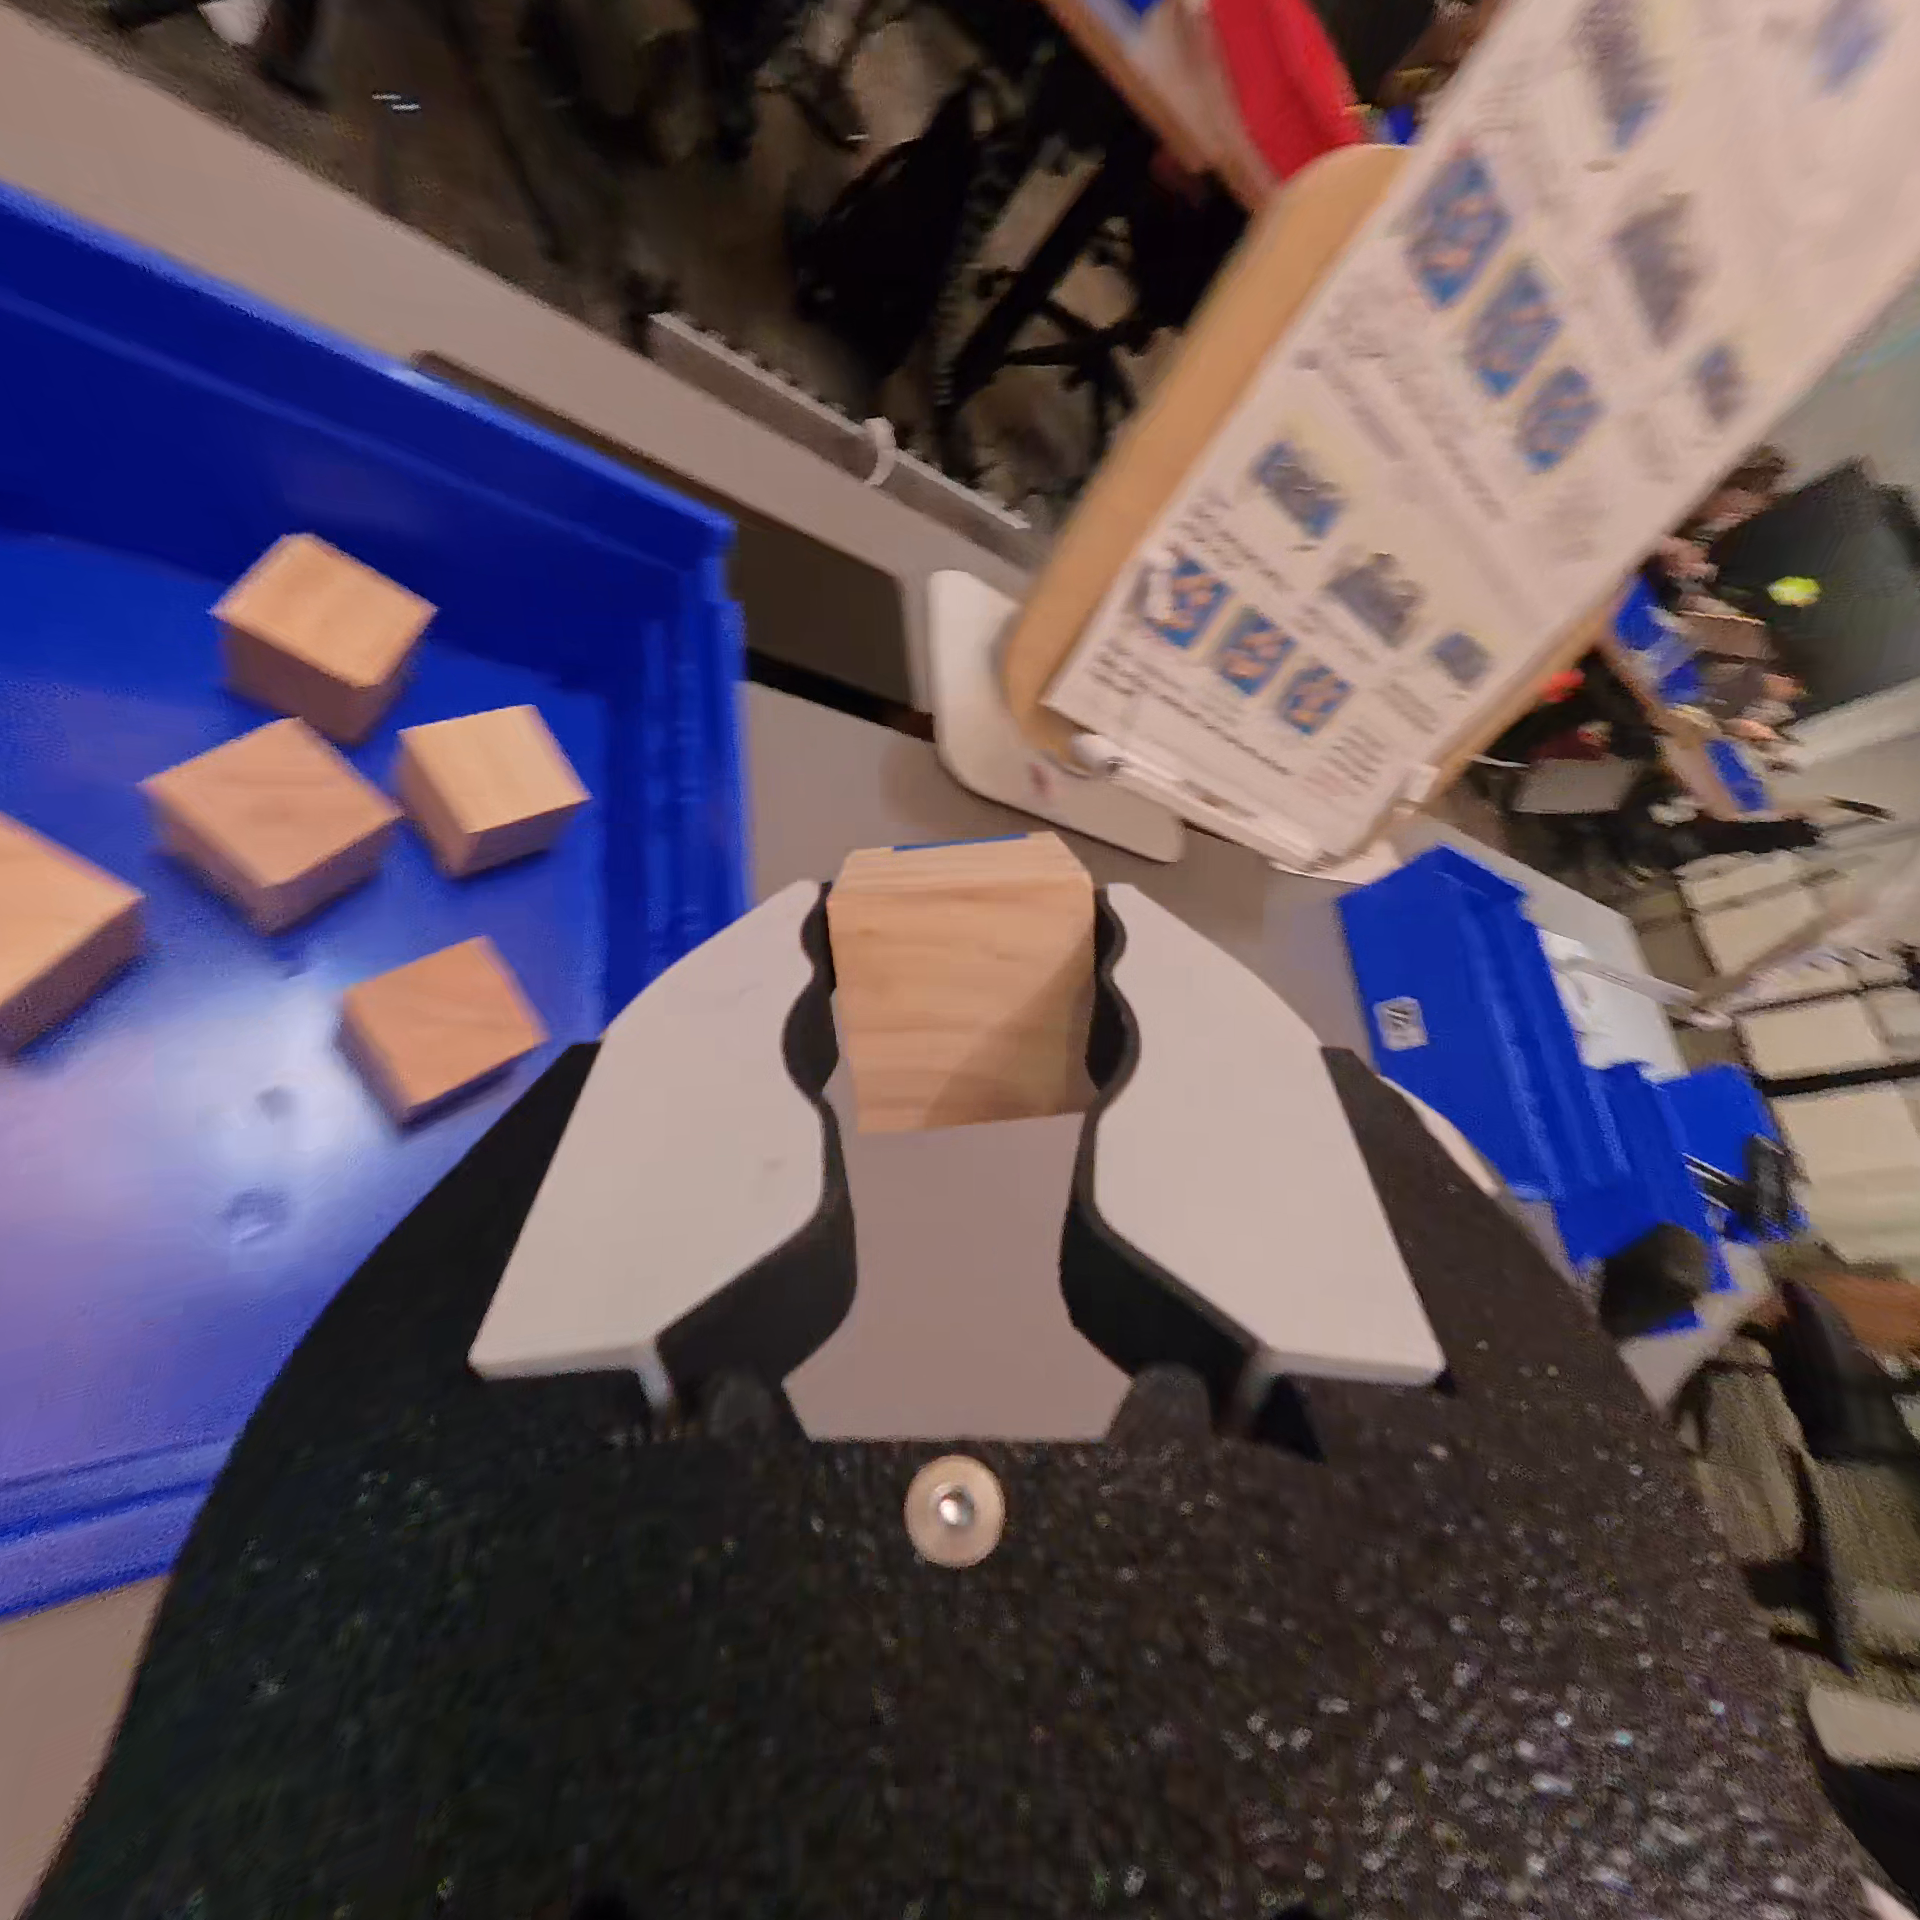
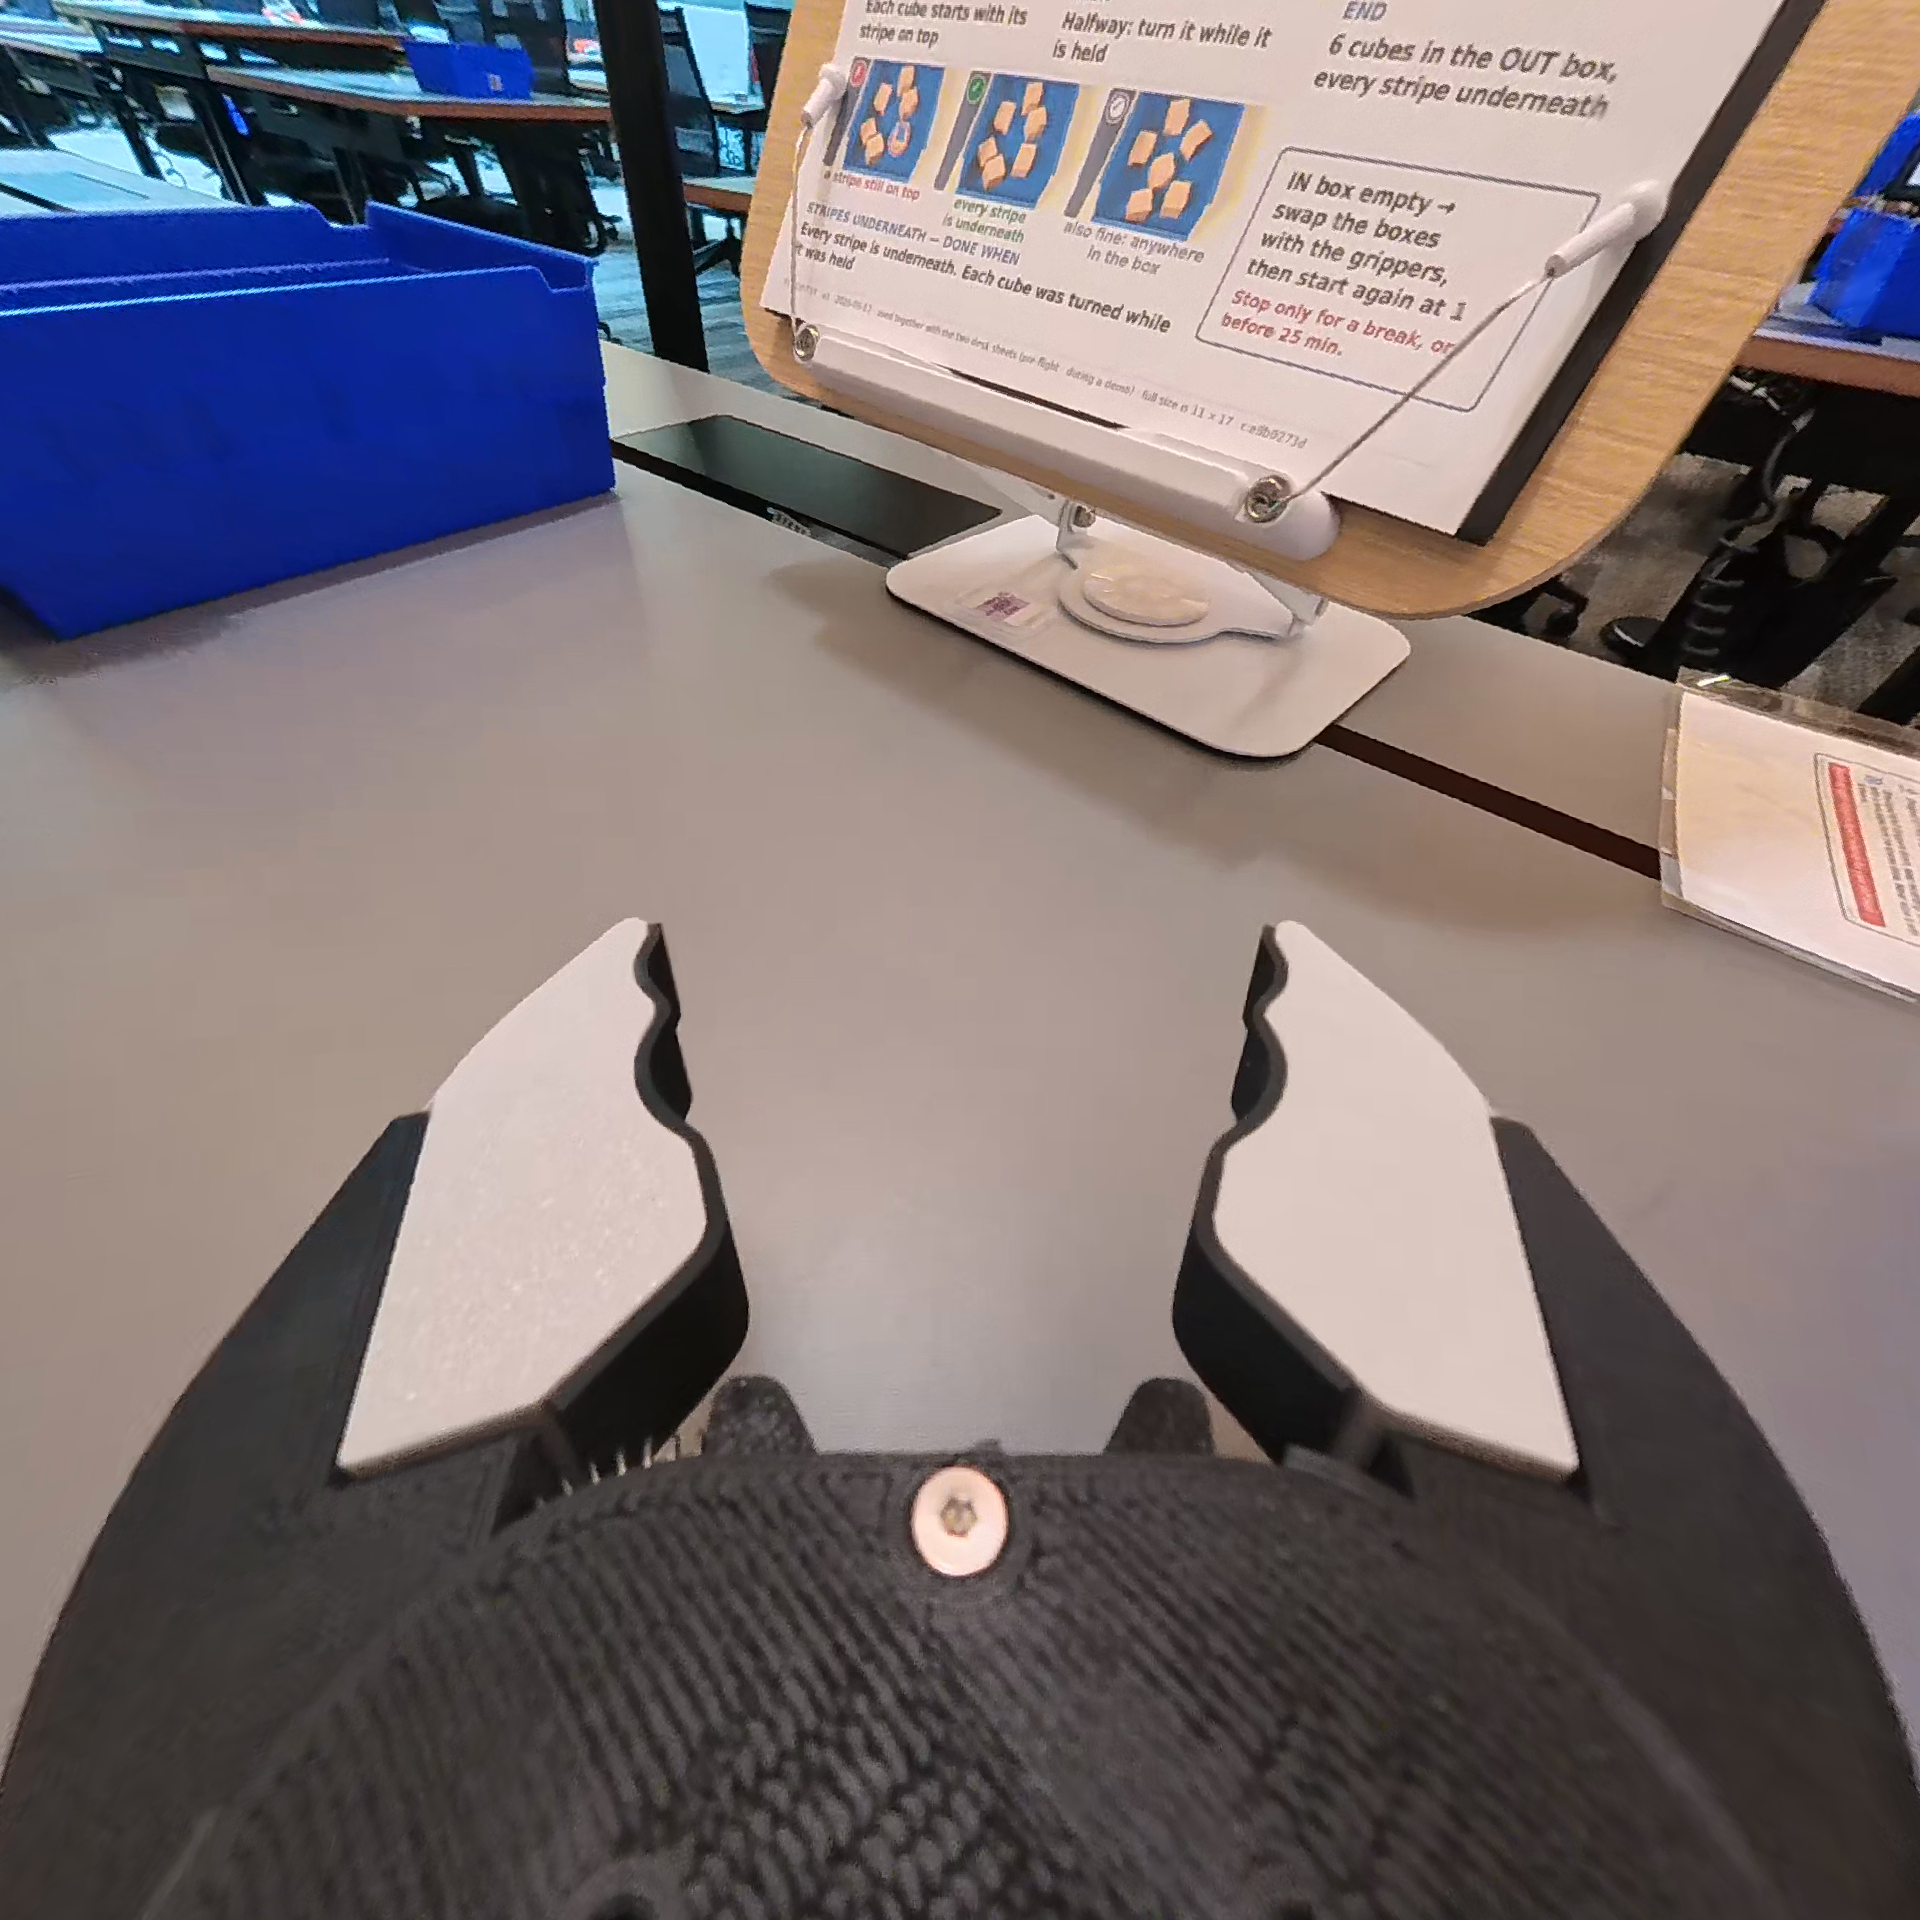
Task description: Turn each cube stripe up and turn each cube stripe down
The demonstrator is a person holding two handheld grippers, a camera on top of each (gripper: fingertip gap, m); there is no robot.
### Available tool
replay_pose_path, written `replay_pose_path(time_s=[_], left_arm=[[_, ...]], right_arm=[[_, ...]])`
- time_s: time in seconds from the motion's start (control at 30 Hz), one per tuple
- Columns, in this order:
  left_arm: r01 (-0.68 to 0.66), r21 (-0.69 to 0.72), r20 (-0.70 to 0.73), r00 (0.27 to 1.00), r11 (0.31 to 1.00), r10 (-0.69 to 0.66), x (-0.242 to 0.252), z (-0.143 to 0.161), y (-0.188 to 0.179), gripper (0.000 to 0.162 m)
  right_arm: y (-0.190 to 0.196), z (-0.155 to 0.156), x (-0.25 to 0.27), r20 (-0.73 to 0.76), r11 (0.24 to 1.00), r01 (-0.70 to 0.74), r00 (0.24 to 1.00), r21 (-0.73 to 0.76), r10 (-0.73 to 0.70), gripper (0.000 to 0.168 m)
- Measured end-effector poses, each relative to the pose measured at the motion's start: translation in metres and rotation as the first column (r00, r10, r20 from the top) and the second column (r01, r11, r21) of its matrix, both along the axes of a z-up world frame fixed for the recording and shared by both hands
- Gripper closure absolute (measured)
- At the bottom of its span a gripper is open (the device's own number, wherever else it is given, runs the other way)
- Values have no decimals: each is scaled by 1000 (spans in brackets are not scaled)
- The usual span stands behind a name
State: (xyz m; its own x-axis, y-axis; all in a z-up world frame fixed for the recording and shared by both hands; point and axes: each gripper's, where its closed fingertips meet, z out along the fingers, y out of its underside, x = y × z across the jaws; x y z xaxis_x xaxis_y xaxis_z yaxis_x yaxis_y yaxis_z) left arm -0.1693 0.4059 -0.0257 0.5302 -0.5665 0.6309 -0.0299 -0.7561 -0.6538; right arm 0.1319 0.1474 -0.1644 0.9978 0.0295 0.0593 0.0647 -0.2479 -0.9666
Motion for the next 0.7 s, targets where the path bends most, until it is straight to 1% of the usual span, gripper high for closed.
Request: replay_pose_path(time_s=[0.1,0.23,0.33,0.43,0.53,0.6,0.7], left_arm=[[129,-21,163,979,991,-123,30,24,-36,116],[301,-50,294,916,952,-274,68,35,-82,117],[430,-80,414,835,899,-363,96,41,-115,117],[553,-77,512,736,830,-443,121,47,-148,117],[670,-19,592,605,742,-532,140,55,-180,117],[721,22,626,530,693,-572,150,57,-195,117],[753,38,644,484,656,-592,167,50,-208,117]], right_arm=[[0,3,-5,33,999,-31,999,10,31,61],[-1,18,-17,80,992,-103,992,70,97,62],[-3,31,-25,94,982,-151,985,114,141,62],[-5,47,-35,105,963,-209,975,170,194,64],[-6,64,-45,146,941,-265,960,211,238,65],[-7,78,-54,178,920,-318,943,228,282,66],[-6,106,-63,249,886,-387,912,255,326,67]])
